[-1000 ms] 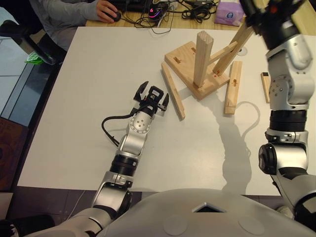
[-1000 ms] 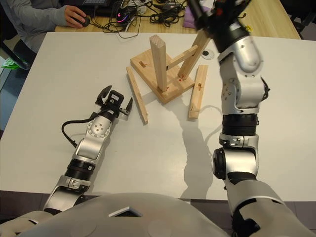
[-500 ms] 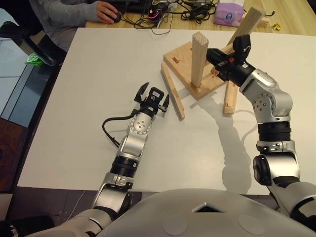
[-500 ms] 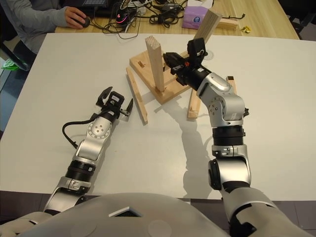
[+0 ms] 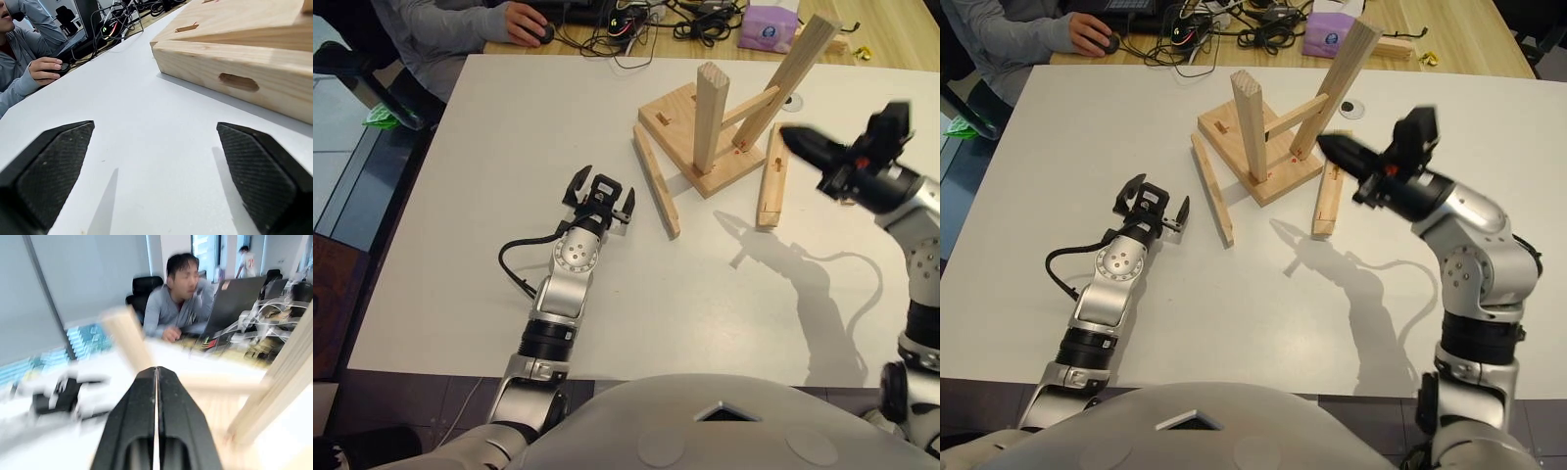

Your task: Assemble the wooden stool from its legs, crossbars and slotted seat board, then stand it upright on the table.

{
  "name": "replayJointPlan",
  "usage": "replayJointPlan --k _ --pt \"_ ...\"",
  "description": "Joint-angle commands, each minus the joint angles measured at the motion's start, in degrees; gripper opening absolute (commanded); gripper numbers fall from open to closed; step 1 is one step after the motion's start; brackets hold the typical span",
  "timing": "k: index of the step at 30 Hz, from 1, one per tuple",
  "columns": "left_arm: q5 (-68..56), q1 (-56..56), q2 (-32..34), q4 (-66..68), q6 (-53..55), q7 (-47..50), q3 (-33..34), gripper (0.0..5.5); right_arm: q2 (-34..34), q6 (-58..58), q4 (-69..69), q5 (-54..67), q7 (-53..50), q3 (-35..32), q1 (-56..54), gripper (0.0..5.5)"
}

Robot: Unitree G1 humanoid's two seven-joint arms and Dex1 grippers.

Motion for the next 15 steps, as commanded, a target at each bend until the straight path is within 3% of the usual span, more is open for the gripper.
replayJointPlan --k 1,7,11,15 --pt "-0.4 0.6 0.3 -1.5 1.4 -0.4 0.5 4.64 -2.8 -1.8 -2.2 -4.5 3.2 6.6 5.3 0.91" --pt "-0.4 -0.3 0.4 -0.6 1.3 -0.9 0.4 4.64 9.8 -10.0 6.4 -18.4 -8.3 19.3 0.0 1.94" --pt "-0.3 -0.7 0.6 -0.4 1.1 -1.3 0.3 4.64 17.4 -11.2 13.3 -25.1 -15.0 24.4 -6.6 1.99" --pt "-0.3 -0.7 0.4 -0.2 1.0 -1.5 0.1 4.64 22.5 -10.6 18.1 -29.9 -23.2 24.4 -11.5 1.99"
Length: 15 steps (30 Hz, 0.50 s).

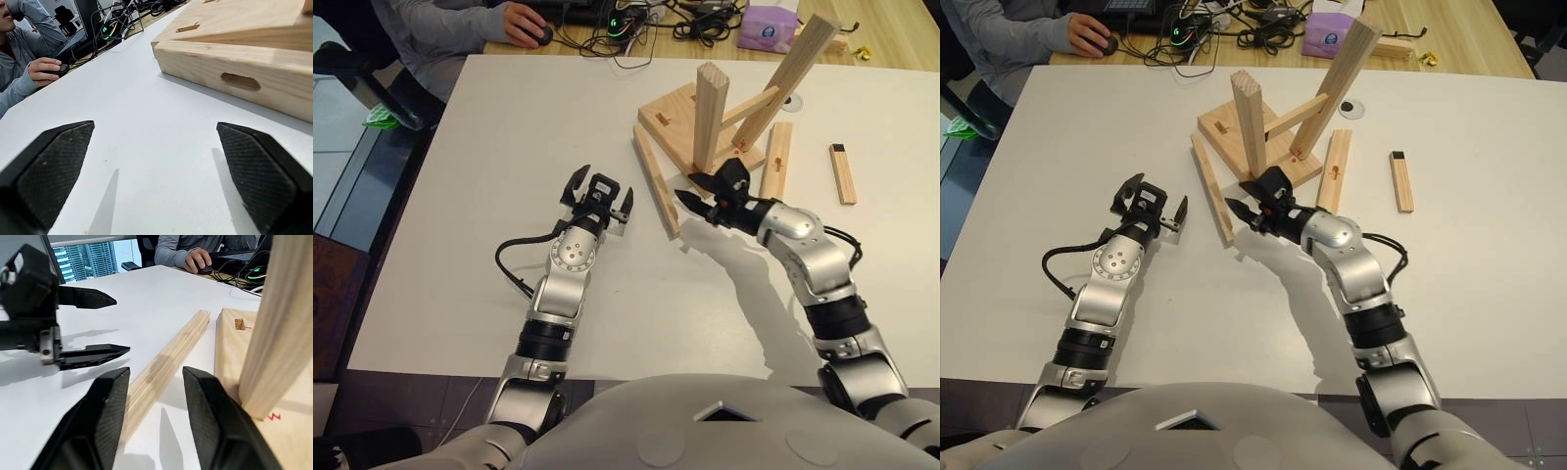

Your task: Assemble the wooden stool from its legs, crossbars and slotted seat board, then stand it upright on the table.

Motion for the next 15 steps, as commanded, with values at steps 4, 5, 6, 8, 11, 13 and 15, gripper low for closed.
replayJointPlan --k 4,5,6,8,11,13,15 --pt "-0.2 -0.9 -0.3 0.7 0.4 -0.1 -0.3 4.64 7.0 -3.4 8.6 -6.9 -14.5 -2.7 -6.8 1.99" --pt "-0.2 -1.0 -0.4 0.8 0.4 0.0 -0.3 4.64 7.8 -4.7 9.8 -7.6 -15.9 -2.9 -7.1 1.99" --pt "-0.2 -1.2 -0.4 0.9 0.4 0.0 -0.4 4.64 8.5 -6.1 10.8 -8.4 -16.8 -2.8 -7.3 1.99" --pt "-0.1 -1.4 -0.4 1.0 0.3 -0.1 -0.4 4.64 9.2 -8.1 12.4 -9.7 -18.7 -2.9 -7.3 1.99" --pt "-0.2 -1.8 -0.2 1.3 0.3 -0.2 -0.2 4.64 9.3 -9.3 14.6 -11.8 -23.2 -4.9 -6.6 1.99" --pt "-0.2 -1.8 -0.2 1.4 0.2 -0.2 -0.1 4.64 9.2 -10.5 16.2 -13.2 -26.7 -6.7 -6.6 1.99" --pt "-0.2 -1.9 -0.3 1.5 0.2 -0.2 -0.2 4.64 8.9 -11.8 18.2 -14.4 -30.2 -8.6 -7.2 1.99"
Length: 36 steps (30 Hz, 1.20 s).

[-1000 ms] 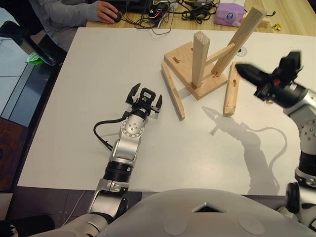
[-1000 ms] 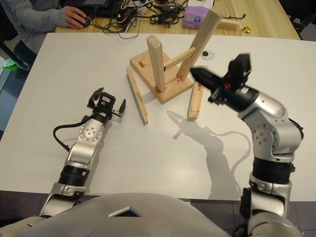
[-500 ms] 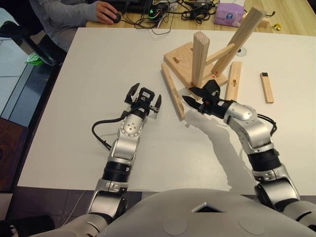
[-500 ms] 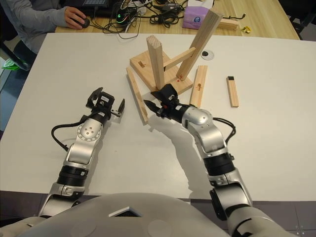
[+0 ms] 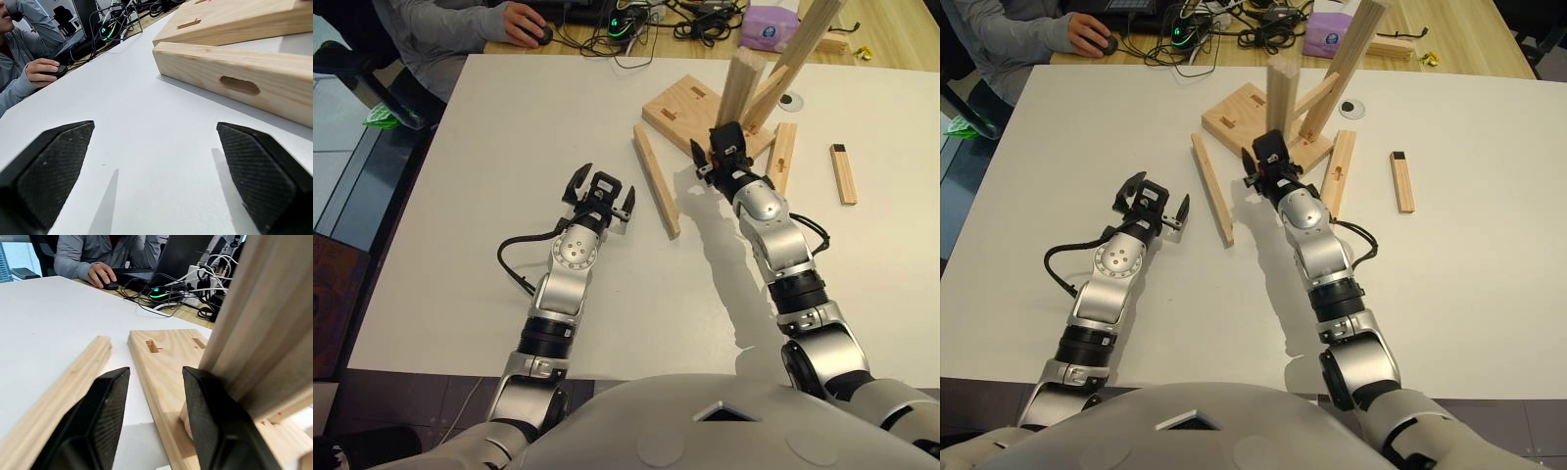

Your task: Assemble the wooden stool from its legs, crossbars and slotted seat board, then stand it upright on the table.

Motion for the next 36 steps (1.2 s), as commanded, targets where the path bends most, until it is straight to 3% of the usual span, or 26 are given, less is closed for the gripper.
replayJointPlan --k 1,7,14,18,23,28,36 --pt "-0.2 -0.9 0.0 0.6 0.2 -0.2 -0.2 4.64 -0.7 -2.5 3.9 -2.5 -6.7 -4.2 -1.2 1.99" --pt "-0.2 -1.3 0.0 1.5 -0.4 -0.1 -0.3 4.64 4.3 -9.1 9.2 -1.2 -4.1 -2.5 -5.7 1.99" --pt "-0.4 -2.5 -0.1 2.6 -1.1 -1.0 -1.3 4.64 11.1 -20.5 34.6 -2.1 -12.2 -5.4 -21.7 1.99" --pt "-0.5 -1.7 -0.3 1.6 -0.8 -2.0 -2.2 4.64 10.1 -22.5 50.2 -6.7 -16.4 -3.6 -31.4 1.99" --pt "-0.8 -0.8 -0.8 0.5 -0.4 -1.9 -2.6 4.64 7.7 -16.4 58.4 -1.9 -18.3 -10.9 -37.1 1.99" --pt "-1.0 -0.3 -0.5 0.2 -0.3 -1.8 -2.4 4.64 1.8 -16.8 59.0 4.5 -25.4 -20.7 -35.8 1.99" --pt "-1.1 -0.5 -0.5 0.8 -0.5 -0.9 -1.7 4.64 -4.4 -19.5 57.8 5.2 -32.7 -25.2 -28.9 1.99"
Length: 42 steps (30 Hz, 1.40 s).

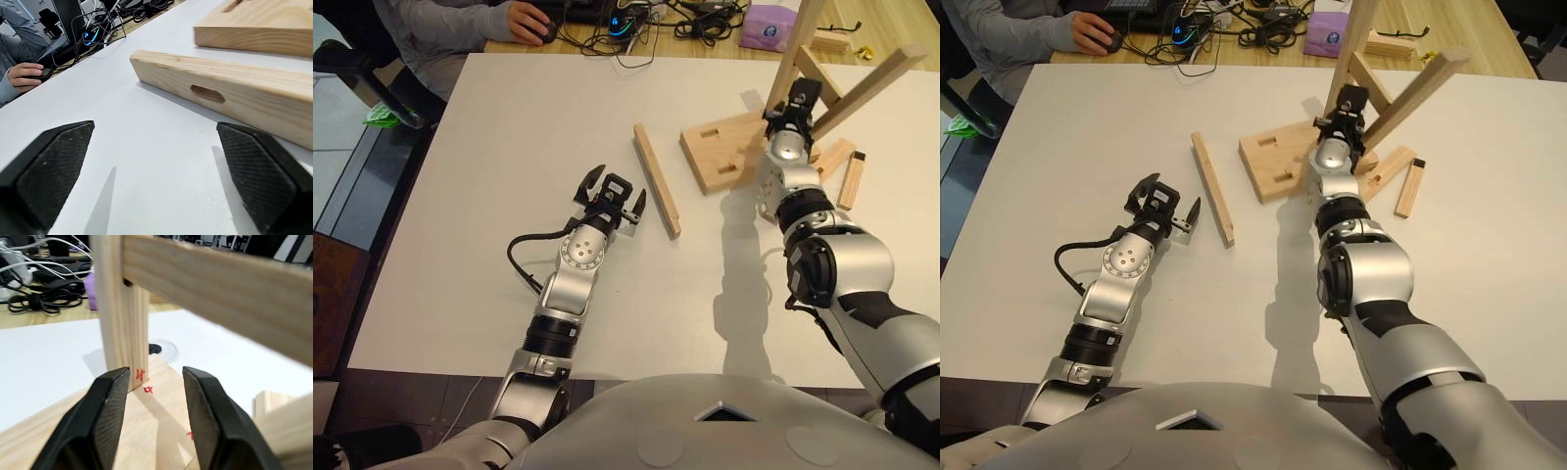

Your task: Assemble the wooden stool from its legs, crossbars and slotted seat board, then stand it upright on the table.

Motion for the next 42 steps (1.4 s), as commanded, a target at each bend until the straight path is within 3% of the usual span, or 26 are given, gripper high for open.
replayJointPlan --k 1,6,9,13,19,22,25,28,30,36,42 --pt "-0.1 0.0 0.1 -0.1 0.4 0.3 0.4 4.64 -3.3 0.3 -0.5 -1.0 2.3 0.5 1.7 1.99" --pt "-0.1 -0.1 -0.1 -0.1 0.4 0.8 0.6 4.64 0.2 6.7 -0.3 -7.8 17.3 10.2 1.2 1.99" --pt "-0.1 -0.7 -0.4 0.5 0.1 1.7 0.9 4.64 -0.5 10.7 -0.6 -6.9 19.5 9.8 3.4 1.99" --pt "0.0 -0.2 -1.0 0.5 -0.1 3.0 1.1 4.64 -1.2 17.9 -2.9 -5.6 32.1 11.0 5.4 1.99" --pt "0.4 -1.4 -0.7 0.8 -0.4 3.6 1.7 4.64 -4.7 30.9 -13.5 -3.7 45.7 12.7 12.7 1.99" --pt "-0.2 -0.6 -0.3 -3.6 0.8 5.3 4.7 4.64 -4.7 34.9 -26.0 -4.4 51.8 18.2 19.9 1.99" --pt "2.4 -1.5 2.0 -11.7 9.7 4.8 7.4 4.64 -5.6 39.4 -49.2 -5.1 49.7 21.3 25.8 1.99" --pt "1.1 -1.9 3.2 -21.5 21.3 0.2 8.3 4.64 -7.5 49.8 -75.2 -1.2 50.4 19.8 31.0 1.99" --pt "-4.7 -2.6 1.3 -27.5 32.7 -4.5 8.0 4.64 -8.5 54.0 -84.4 -0.7 49.4 17.9 33.4 1.99" --pt "-20.6 -11.6 -5.0 -28.5 59.9 -12.6 12.1 4.64 -5.8 54.7 -90.8 -0.8 44.1 14.9 41.0 1.99" --pt "-25.0 -20.5 -4.9 -26.8 67.0 -11.6 14.5 4.64 -9.2 53.6 -95.1 -0.6 44.5 15.1 46.5 1.99"
